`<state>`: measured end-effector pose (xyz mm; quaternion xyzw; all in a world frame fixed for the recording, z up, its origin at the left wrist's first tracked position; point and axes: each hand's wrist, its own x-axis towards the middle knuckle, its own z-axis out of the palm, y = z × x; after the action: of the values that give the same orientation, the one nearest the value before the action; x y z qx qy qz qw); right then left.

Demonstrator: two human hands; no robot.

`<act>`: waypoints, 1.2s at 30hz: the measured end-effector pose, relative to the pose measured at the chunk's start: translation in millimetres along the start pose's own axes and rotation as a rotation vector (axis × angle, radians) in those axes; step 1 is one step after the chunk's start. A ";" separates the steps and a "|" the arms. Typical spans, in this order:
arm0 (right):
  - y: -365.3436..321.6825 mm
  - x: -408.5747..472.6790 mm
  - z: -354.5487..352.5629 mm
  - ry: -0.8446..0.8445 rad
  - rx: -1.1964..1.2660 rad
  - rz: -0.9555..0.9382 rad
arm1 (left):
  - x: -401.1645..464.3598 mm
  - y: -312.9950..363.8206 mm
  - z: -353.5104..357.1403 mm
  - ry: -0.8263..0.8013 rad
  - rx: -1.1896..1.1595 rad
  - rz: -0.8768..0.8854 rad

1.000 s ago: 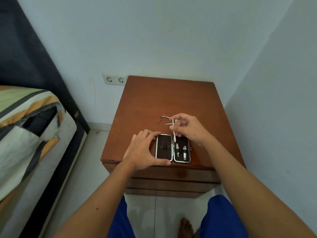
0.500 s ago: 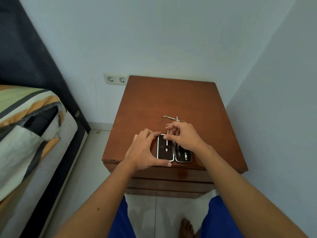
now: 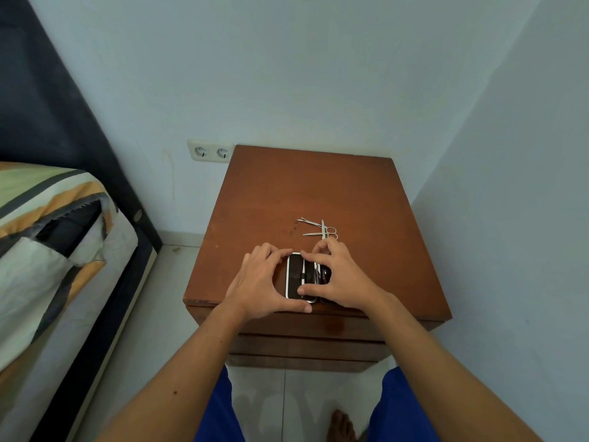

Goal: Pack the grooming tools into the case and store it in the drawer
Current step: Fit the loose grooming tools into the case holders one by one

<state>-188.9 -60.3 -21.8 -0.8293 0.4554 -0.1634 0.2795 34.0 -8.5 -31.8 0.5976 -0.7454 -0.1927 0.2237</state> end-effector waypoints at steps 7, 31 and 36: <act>4.7 6.3 -16.1 0.145 0.174 0.090 | 0.8 -2.3 0.8 -0.007 0.007 0.002; 2.8 56.0 -33.1 0.310 -0.003 0.521 | 2.0 -2.7 0.6 -0.025 0.023 -0.010; 4.5 37.4 -35.8 0.217 0.471 0.415 | 2.0 -1.6 0.4 -0.023 0.027 -0.009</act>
<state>-190.9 -105.2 4.4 -0.6093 0.5914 -0.2912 0.4407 34.7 -10.8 -32.8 0.6017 -0.7477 -0.1908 0.2062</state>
